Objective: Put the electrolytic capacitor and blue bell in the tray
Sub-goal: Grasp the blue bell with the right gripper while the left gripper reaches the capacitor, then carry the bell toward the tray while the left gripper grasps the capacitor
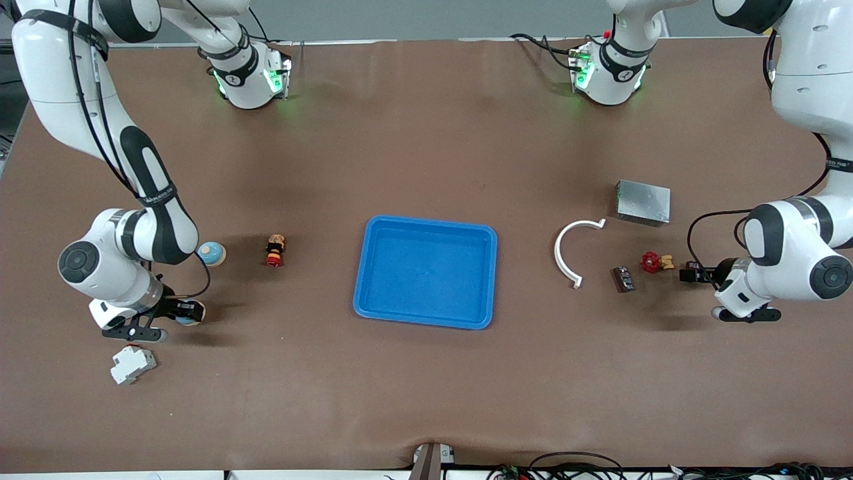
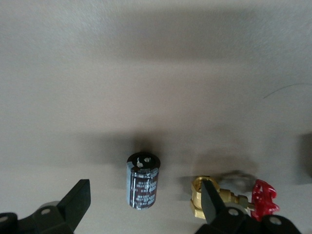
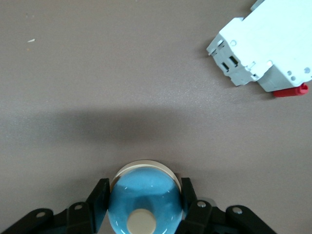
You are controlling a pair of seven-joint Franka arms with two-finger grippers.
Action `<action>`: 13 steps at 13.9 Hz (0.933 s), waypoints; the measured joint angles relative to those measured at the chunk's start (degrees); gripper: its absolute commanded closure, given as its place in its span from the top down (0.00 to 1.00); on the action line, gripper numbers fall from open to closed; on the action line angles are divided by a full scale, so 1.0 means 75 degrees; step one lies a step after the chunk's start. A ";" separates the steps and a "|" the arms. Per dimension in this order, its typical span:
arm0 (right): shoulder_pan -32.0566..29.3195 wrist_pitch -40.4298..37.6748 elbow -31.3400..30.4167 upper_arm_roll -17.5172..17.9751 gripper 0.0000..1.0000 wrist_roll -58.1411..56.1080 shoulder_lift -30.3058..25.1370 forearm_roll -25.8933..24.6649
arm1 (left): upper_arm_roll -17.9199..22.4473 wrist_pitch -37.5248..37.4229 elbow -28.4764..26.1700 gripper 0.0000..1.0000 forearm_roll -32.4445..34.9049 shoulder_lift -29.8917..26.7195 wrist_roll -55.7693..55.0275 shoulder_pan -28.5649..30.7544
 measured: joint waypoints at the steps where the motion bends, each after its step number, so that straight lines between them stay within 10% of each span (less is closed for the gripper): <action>1: 0.0024 -0.0004 0.0002 0.0000 0.00 0.0011 0.0004 0.0000 | 0.0001 0.0001 -0.0007 1.00 0.0000 0.0047 -0.0002 0.0004; 13: 0.1850 -0.2119 0.0067 0.1100 0.00 0.5266 -0.1409 0.0013 | 0.0054 0.0125 -0.0223 1.00 0.0000 0.0149 -0.0004 0.0195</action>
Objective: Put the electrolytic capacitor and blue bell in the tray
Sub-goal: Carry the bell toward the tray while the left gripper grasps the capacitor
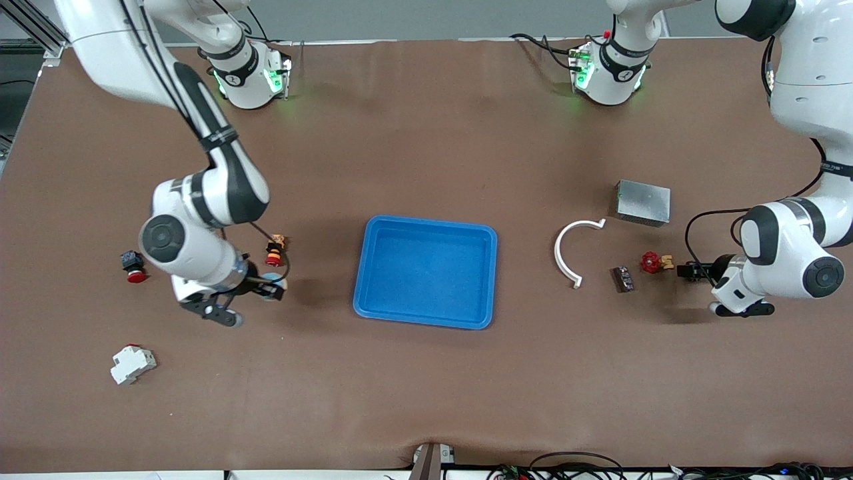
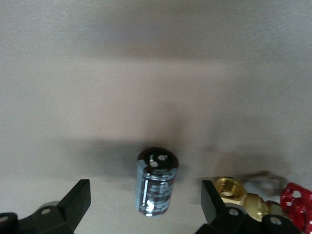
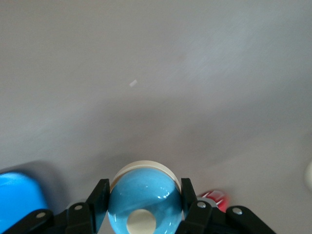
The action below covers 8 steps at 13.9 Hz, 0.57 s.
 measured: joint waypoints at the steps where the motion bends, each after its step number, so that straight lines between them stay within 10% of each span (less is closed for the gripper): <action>1: 0.0230 0.0012 -0.0001 0.0060 0.00 0.0467 -0.0011 0.0000 | 0.0001 0.0000 -0.0002 1.00 0.0000 0.0000 0.0000 0.0028; 8: 0.2133 0.0064 -0.0008 0.0104 0.00 0.3482 -0.0076 -0.0036 | -0.0017 0.0001 -0.0107 1.00 0.0000 0.0000 0.0000 0.0030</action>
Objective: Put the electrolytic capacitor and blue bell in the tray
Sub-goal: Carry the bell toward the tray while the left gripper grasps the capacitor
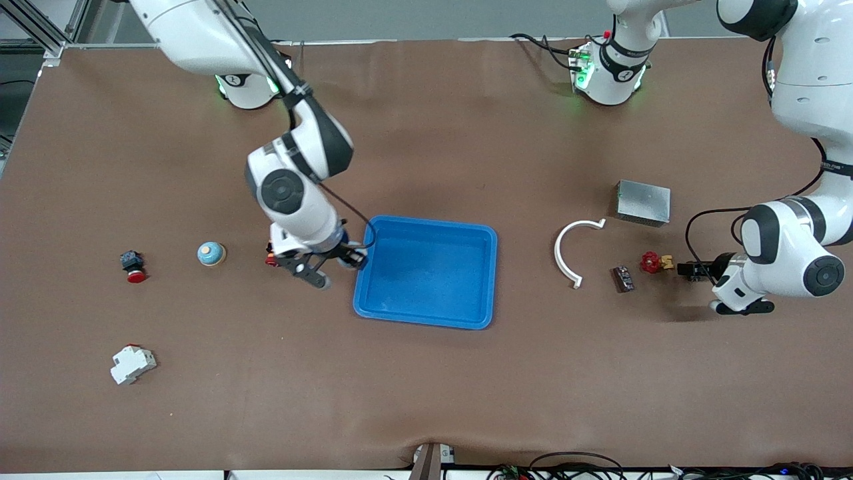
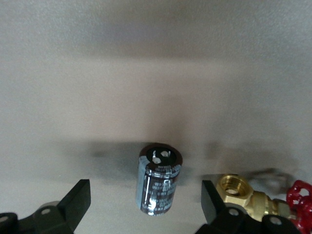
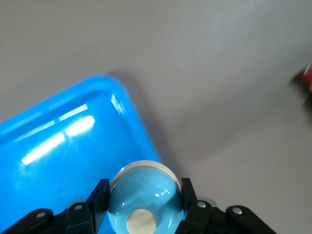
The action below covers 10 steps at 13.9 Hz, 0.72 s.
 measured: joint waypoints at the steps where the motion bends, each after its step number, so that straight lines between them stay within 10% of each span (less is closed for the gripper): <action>1: 0.0246 0.0001 -0.0005 -0.0006 0.00 0.0333 0.0000 -0.0041 | -0.0001 0.0000 -0.0009 1.00 0.0000 0.0000 0.0000 0.0000; 6: 0.0766 0.0224 -0.0090 -0.0019 0.00 0.1424 0.0028 -0.0522 | 0.0002 0.0007 -0.0012 0.34 0.0000 0.0000 0.0000 0.0002; 10: 0.0863 0.0535 -0.0120 -0.0024 0.00 0.1854 0.0341 -0.0814 | 0.0002 0.0025 -0.0007 0.00 0.0000 -0.0002 -0.0001 0.0002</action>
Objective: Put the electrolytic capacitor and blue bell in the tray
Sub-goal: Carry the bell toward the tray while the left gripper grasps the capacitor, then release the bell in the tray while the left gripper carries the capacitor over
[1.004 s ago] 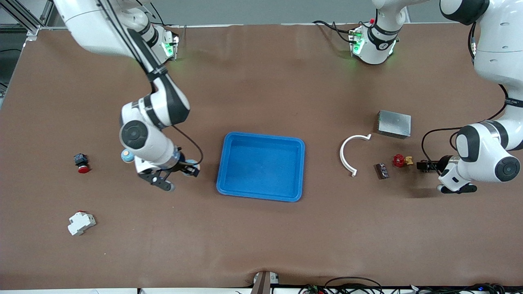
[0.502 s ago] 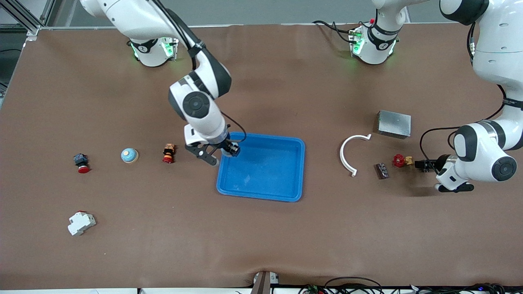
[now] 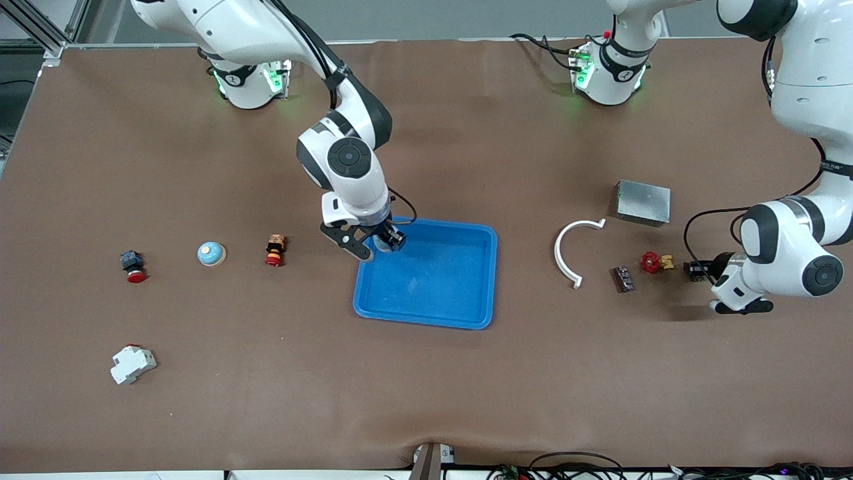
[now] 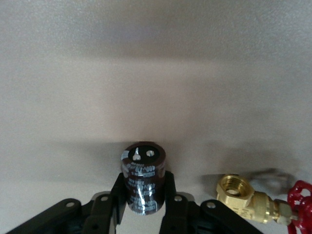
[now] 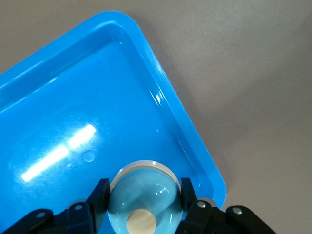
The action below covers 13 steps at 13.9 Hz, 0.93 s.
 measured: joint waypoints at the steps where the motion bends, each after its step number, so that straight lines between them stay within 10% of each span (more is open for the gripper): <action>1: 0.0008 0.0046 0.0000 -0.0001 0.00 0.0037 0.0085 -0.0038 | 0.0000 0.0021 0.0006 0.00 0.0000 0.0000 -0.0003 0.0000; 13: 0.0130 0.0489 0.0405 -0.0008 0.00 0.0647 0.0934 -0.0487 | -0.0173 -0.1022 0.0944 0.00 0.0000 -0.0792 -0.0243 -0.0055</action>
